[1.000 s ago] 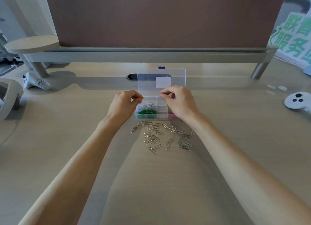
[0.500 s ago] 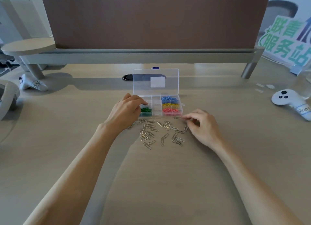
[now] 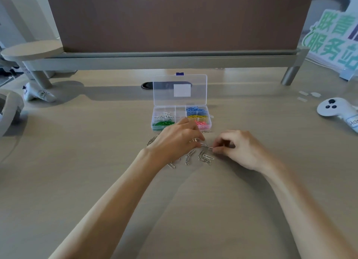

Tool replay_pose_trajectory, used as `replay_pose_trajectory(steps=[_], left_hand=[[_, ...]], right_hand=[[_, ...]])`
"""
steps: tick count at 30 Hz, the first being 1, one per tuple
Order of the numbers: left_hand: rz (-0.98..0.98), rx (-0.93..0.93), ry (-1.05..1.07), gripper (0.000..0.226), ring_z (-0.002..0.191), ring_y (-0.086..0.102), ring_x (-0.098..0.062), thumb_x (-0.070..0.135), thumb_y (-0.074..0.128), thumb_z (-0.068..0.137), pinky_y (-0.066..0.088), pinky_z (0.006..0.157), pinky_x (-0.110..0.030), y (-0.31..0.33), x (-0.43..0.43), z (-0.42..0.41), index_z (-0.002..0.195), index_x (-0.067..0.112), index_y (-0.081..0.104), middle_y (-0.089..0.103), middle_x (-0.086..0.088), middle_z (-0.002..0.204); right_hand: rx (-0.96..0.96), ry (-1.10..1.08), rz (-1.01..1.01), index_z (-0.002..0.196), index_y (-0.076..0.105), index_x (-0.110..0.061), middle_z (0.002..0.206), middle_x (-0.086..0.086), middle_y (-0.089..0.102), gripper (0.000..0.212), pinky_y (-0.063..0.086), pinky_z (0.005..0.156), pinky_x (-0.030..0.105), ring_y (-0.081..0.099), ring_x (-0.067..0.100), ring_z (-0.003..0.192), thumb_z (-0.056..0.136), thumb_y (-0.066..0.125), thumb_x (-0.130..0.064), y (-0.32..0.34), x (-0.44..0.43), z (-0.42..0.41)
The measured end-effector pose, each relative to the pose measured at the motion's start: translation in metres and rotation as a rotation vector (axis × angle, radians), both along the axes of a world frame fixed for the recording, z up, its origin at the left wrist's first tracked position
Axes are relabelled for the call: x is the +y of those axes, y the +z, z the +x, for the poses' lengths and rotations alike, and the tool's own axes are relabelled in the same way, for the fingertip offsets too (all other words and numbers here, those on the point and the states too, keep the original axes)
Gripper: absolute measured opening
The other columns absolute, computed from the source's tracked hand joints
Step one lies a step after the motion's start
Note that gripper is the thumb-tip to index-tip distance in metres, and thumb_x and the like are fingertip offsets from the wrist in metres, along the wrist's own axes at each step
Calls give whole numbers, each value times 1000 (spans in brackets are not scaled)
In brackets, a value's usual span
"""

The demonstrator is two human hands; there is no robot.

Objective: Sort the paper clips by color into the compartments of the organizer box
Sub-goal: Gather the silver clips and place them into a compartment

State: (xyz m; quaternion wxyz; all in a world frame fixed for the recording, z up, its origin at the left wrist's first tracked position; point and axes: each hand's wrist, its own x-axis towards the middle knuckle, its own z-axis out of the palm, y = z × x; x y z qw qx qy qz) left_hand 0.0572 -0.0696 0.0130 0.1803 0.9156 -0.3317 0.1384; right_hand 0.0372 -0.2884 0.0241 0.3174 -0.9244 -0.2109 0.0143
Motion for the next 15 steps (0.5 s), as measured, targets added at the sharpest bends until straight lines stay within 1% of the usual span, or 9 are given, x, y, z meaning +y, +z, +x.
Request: replay_pose_trajectory(steps=[2,4,6,8,10,11,12,14,15], left_hand=[[26,-40,-5,15,102,48,-14,29,69,86,51,75,-40,1,-2,-1,98,21,74,66,6,99],[59,-113,-21,9,95,53,-19,23,72,82,52,66,-40,2,-2,0,90,19,73,66,3,91],[104,-181,-30,5,89,55,-21,20,72,80,53,60,-39,3,-3,1,84,17,71,65,2,85],[184,-247,-36,4,86,56,-23,18,67,82,53,58,-40,3,-5,3,80,15,69,64,0,81],[231,-281,-23,17,83,57,-23,19,54,86,53,56,-40,5,-9,3,77,13,67,63,-1,79],[218,-282,-20,23,83,57,-23,21,48,87,53,55,-39,6,-10,2,76,12,67,63,-2,79],[191,-258,-23,25,84,57,-22,22,46,88,52,55,-38,7,-10,0,77,12,67,63,-1,79],[101,-146,-19,16,87,52,-15,22,54,89,51,57,-38,10,-8,-6,83,13,66,62,3,83],[41,-69,-2,10,86,49,-10,21,58,89,50,59,-37,11,-7,-9,87,13,65,59,6,84]], right_hand=[[71,42,1,80,72,-29,81,-8,68,5,47,70,26,59,8,76,80,76,-28,5,1,-3],[106,68,-60,82,72,-29,80,-9,68,6,47,69,23,59,3,74,79,77,-31,6,4,-6],[92,52,-104,82,72,-28,79,-10,67,8,46,67,20,59,1,72,78,76,-34,6,7,-7],[69,31,-113,79,71,-26,77,-11,66,9,44,64,18,58,0,70,79,75,-34,7,9,-8],[81,5,-99,75,68,-25,72,-11,65,9,42,60,16,57,0,65,79,73,-32,8,12,-10],[95,-5,-94,74,67,-25,70,-10,64,9,43,58,17,56,1,62,78,73,-30,8,13,-10],[107,-11,-90,73,66,-24,69,-9,64,9,44,58,18,56,1,60,78,72,-29,8,14,-11],[115,-21,-83,71,65,-25,67,-8,64,8,45,57,20,56,3,59,77,71,-27,9,15,-12],[108,-33,-69,70,65,-26,66,-8,64,9,44,56,20,56,3,58,76,72,-28,9,14,-13]])
